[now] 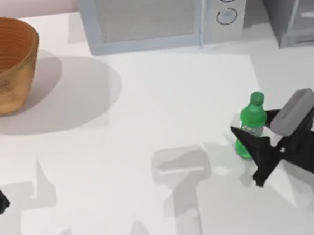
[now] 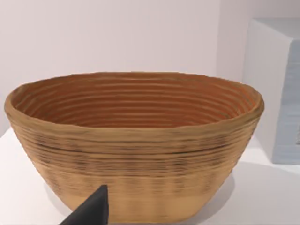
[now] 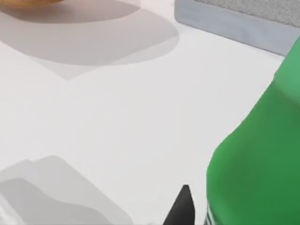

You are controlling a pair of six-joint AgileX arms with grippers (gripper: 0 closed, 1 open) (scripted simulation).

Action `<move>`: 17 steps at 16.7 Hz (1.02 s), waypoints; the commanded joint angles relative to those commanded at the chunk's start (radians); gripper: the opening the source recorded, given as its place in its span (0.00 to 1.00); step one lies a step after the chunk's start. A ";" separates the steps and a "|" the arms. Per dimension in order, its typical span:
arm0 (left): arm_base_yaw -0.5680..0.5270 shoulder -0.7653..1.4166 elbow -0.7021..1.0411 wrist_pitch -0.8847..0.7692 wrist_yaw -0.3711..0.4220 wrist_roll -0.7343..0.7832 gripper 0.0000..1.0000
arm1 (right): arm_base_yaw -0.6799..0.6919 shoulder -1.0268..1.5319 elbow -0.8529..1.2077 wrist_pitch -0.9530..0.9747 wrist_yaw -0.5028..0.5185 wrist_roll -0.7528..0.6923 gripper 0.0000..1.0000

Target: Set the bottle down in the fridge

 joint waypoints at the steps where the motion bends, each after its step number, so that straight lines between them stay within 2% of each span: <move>1: 0.000 0.000 0.000 0.000 0.000 0.000 1.00 | 0.000 0.000 0.000 0.000 0.000 0.000 0.01; 9: 0.000 0.000 0.000 0.000 0.000 0.000 1.00 | -0.011 -0.015 -0.002 -0.016 -0.016 -0.006 0.01; 12: 0.000 0.000 0.000 0.000 0.000 0.000 1.00 | -0.091 -0.098 -0.010 -0.114 -0.115 -0.041 0.01; 17: 0.000 0.000 0.000 0.000 0.000 0.000 1.00 | -0.347 -0.321 -0.020 -0.373 -0.341 -0.111 0.01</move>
